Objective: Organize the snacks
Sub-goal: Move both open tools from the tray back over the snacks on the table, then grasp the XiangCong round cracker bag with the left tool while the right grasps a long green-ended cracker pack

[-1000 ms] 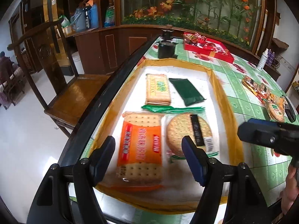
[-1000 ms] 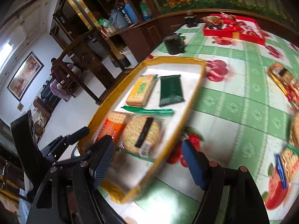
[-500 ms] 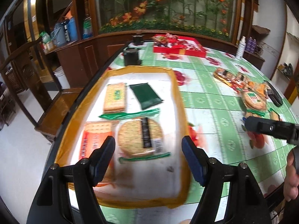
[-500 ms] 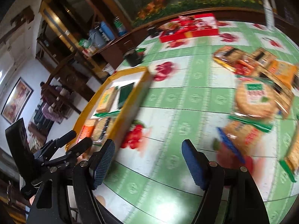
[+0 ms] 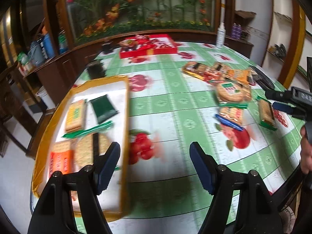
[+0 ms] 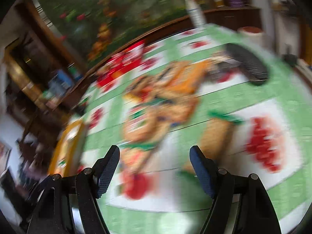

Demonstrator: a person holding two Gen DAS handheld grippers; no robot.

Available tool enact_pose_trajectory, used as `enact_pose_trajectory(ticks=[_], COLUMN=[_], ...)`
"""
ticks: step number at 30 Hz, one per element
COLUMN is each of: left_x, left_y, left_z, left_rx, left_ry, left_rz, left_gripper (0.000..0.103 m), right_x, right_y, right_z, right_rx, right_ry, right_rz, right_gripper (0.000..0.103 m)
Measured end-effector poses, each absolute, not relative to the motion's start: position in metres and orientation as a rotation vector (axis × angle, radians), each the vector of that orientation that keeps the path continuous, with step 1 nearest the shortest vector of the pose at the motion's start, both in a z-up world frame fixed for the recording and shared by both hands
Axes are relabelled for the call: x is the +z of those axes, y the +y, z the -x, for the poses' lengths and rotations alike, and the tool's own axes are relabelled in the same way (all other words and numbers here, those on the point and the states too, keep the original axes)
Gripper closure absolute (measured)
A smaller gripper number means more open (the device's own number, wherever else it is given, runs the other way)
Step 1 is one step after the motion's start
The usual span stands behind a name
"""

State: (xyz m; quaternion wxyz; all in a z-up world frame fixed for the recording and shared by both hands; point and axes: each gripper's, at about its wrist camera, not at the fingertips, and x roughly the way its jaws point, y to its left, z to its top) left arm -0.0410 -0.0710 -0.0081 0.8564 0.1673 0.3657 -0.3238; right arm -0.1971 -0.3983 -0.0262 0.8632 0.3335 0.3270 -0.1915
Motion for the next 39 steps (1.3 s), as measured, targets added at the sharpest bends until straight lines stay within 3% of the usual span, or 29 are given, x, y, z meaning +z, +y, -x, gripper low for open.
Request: enact_pose_trajectory(ticks=[8, 16, 17, 18, 19, 28, 39], left_x=[-0.013, -0.004, -0.001, 0.002, 0.004, 0.004, -0.042], left_y=[-0.102, -0.130, -0.134, -0.140, -0.147, -0.237, -0.319], left_z=[0.058, 0.045, 0.042, 0.038, 0.034, 0.016, 0.012], left_rx=[-0.746, -0.799, -0.804, -0.808, -0.811, -0.867, -0.834], left_ry=[0.768, 0.819, 0.824, 0.829, 0.836, 0.923, 0.995], left_rz=[-0.395, -0.374, -0.368, -0.360, -0.350, -0.371, -0.557], left_gripper=[0.030, 0.030, 0.028, 0.023, 0.020, 0.015, 0.011], right_x=[-0.064, -0.066, -0.068, -0.068, -0.068, -0.069, -0.070], right_y=[-0.452, -0.418, -0.415, -0.413, -0.414, -0.431, -0.432], right_z=[0.212, 0.170, 0.171, 0.171, 0.173, 0.192, 0.184], right_rx=[-0.528, -0.552, -0.568, -0.584, -0.583, -0.562, -0.566], right_ry=[0.772, 0.867, 0.868, 0.870, 0.864, 0.781, 0.764], right_rz=[-0.841, -0.579, -0.530, -0.487, -0.475, -0.551, -0.510], right_gripper=[0.024, 0.025, 0.029, 0.046, 0.048, 0.049, 0.049])
